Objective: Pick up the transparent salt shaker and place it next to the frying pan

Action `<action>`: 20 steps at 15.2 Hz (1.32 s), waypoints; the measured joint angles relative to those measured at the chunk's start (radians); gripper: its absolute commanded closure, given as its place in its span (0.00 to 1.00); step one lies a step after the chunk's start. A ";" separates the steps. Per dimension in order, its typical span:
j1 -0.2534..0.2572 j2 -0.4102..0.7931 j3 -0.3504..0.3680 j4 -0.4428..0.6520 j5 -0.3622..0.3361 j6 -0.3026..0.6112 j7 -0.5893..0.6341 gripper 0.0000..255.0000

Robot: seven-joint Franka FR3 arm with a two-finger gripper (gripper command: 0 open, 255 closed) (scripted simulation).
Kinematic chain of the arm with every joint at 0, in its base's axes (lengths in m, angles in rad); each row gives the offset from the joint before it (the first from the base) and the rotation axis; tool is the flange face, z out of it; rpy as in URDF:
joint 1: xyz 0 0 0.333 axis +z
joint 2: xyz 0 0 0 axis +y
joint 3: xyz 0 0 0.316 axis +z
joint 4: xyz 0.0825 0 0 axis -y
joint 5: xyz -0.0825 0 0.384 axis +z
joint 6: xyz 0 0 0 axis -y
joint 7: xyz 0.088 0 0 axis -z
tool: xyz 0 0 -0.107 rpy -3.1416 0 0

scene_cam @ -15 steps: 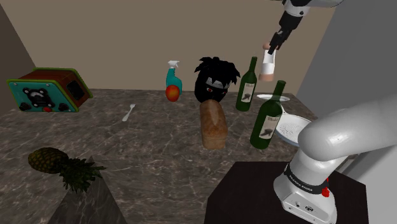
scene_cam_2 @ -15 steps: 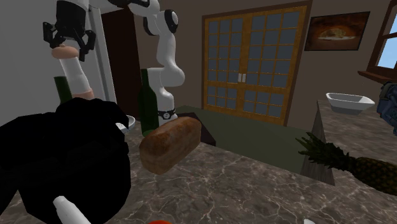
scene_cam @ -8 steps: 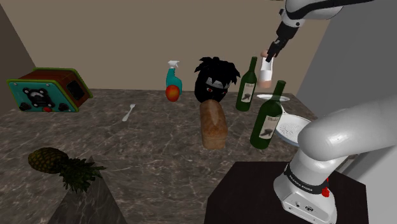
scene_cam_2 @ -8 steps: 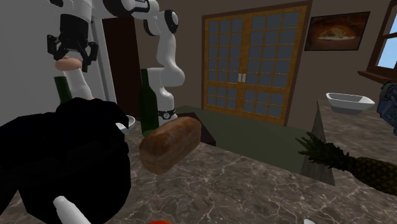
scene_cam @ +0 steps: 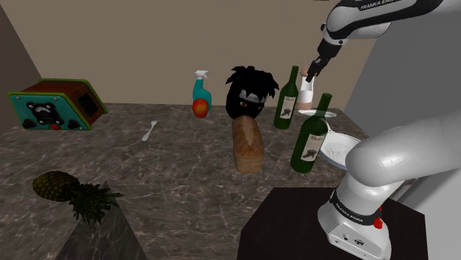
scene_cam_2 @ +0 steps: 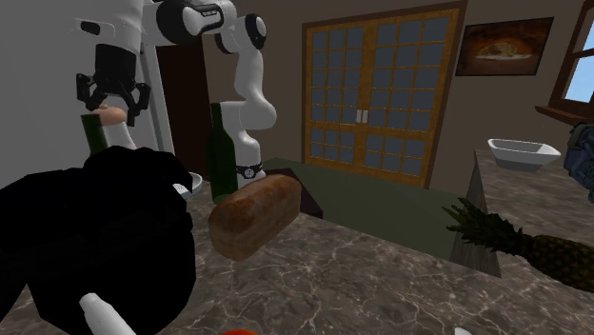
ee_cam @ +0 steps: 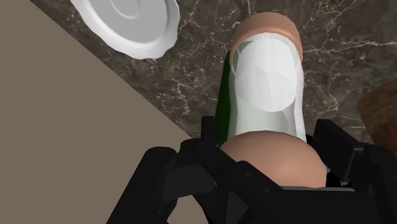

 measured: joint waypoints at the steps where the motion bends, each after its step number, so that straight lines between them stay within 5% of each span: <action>1: 0.000 0.003 -0.002 -0.010 -0.001 0.012 0.001 1.00; 20: -0.006 0.095 -0.057 -0.200 -0.028 0.297 -0.002 1.00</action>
